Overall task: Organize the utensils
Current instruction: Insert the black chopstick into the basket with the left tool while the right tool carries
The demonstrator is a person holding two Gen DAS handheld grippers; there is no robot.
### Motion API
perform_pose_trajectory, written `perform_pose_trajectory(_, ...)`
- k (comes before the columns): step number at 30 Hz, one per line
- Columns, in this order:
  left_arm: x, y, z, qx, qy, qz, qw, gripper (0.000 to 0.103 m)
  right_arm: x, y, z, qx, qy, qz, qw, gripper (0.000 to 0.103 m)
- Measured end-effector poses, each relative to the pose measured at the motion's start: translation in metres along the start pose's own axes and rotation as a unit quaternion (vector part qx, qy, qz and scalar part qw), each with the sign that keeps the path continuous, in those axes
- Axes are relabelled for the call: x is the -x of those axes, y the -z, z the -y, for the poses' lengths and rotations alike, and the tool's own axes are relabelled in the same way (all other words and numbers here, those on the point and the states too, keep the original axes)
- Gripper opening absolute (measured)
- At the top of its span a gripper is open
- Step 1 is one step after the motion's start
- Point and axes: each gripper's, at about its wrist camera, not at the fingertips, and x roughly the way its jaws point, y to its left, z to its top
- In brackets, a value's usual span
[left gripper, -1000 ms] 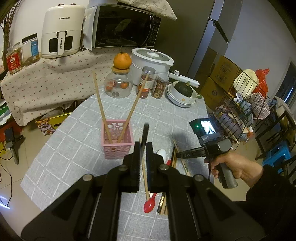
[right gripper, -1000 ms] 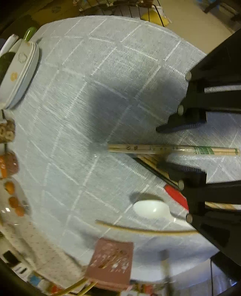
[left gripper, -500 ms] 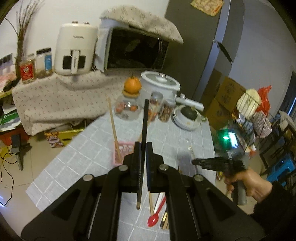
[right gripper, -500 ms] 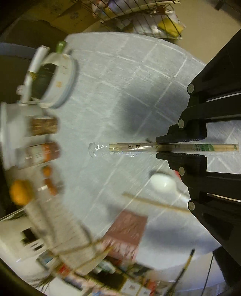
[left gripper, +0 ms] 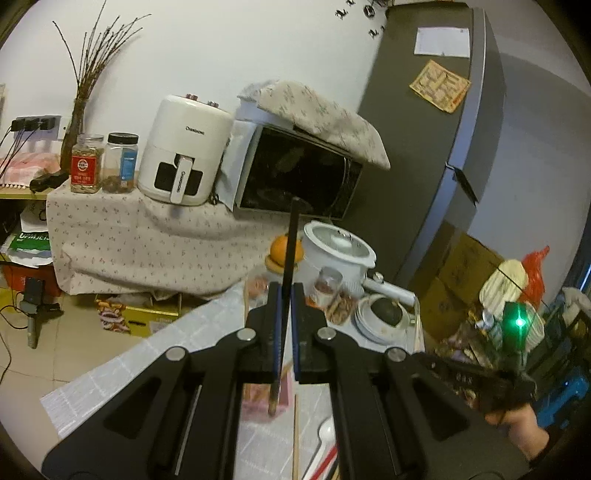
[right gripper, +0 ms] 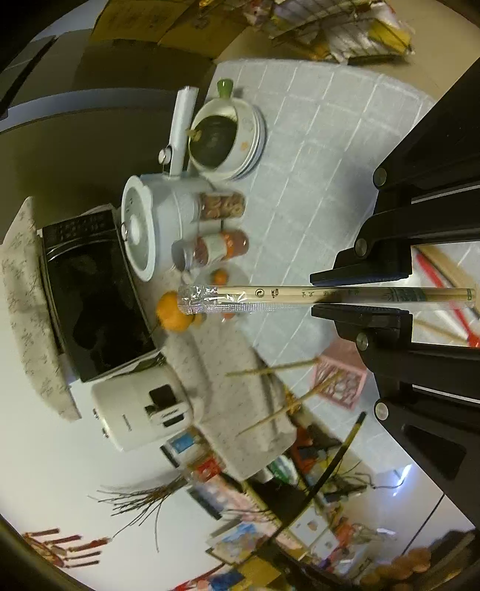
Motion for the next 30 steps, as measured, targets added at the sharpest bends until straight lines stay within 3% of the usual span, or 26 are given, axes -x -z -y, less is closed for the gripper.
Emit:
perform_pose_trajectory(6, -0.026, 0.005, -0.006, 0.018, -0.018, -0.007, 0.9997, 0.005, -0.012, -0.001, -0.012, -0.002, -0.009, 0.018, 1.000, 0.010)
perform_pose_trajectory(15, -0.038, 0.001, -0.001, 0.027, -0.017, -0.006, 0.9995, 0.005, -0.022, -0.005, -0.018, -0.012, -0.021, 0.041, 0.999, 0.010)
perform_pose_trajectory(23, -0.077, 0.017, -0.009, 0.029, -0.034, -0.070, 0.9965, 0.005, -0.032, -0.003, -0.027, -0.006, -0.027, 0.040, 0.999, 0.010)
perform_pose_trajectory(30, -0.101, 0.029, -0.014, 0.023, -0.048, -0.104, 0.9932, 0.005, -0.030, 0.001, -0.036, 0.005, -0.030, 0.065, 0.997, 0.010)
